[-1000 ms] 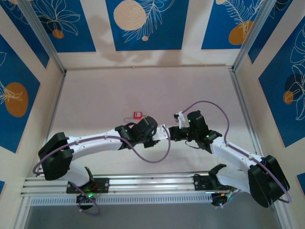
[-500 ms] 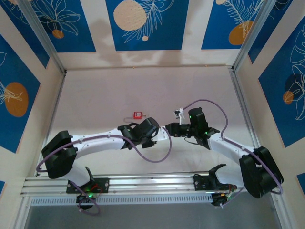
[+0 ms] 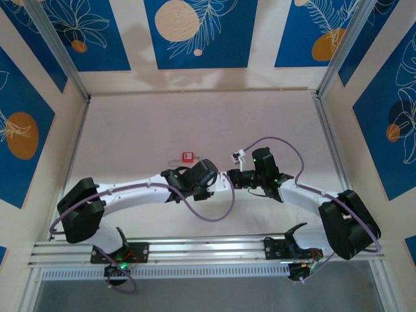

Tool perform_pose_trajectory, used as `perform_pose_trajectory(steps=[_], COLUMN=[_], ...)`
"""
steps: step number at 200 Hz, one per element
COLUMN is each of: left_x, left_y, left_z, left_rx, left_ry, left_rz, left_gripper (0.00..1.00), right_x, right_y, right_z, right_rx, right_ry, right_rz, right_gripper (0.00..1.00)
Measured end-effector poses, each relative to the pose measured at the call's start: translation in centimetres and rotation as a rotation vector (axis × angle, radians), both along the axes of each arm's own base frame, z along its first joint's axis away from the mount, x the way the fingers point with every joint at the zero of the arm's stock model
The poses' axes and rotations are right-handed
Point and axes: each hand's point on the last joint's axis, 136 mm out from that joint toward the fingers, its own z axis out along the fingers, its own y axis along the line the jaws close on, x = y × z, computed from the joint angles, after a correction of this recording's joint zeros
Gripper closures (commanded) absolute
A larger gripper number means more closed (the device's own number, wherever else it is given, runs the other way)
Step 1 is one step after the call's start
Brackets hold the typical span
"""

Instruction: Unlock with the key

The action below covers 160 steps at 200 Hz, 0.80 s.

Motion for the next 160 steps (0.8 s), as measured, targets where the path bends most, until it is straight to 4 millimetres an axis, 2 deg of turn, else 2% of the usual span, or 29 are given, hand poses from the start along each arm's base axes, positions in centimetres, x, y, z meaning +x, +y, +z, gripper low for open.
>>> perform_pose_trajectory(steps=[145, 160], left_x=[-0.11, -0.12], left_y=[0.15, 0.14], left_z=[-0.32, -0.31], left_rx=[0.018, 0.018], left_ry=[0.005, 0.005], left_rz=[-0.007, -0.007], left_gripper=[0.81, 0.81], right_x=[0.06, 0.13], right_y=[0.69, 0.69], right_z=[-0.75, -0.83], right_rx=[-0.013, -0.015], right_ry=[0.025, 0.024], right_rz=[0.004, 0.001], right_gripper=[0.82, 0.86])
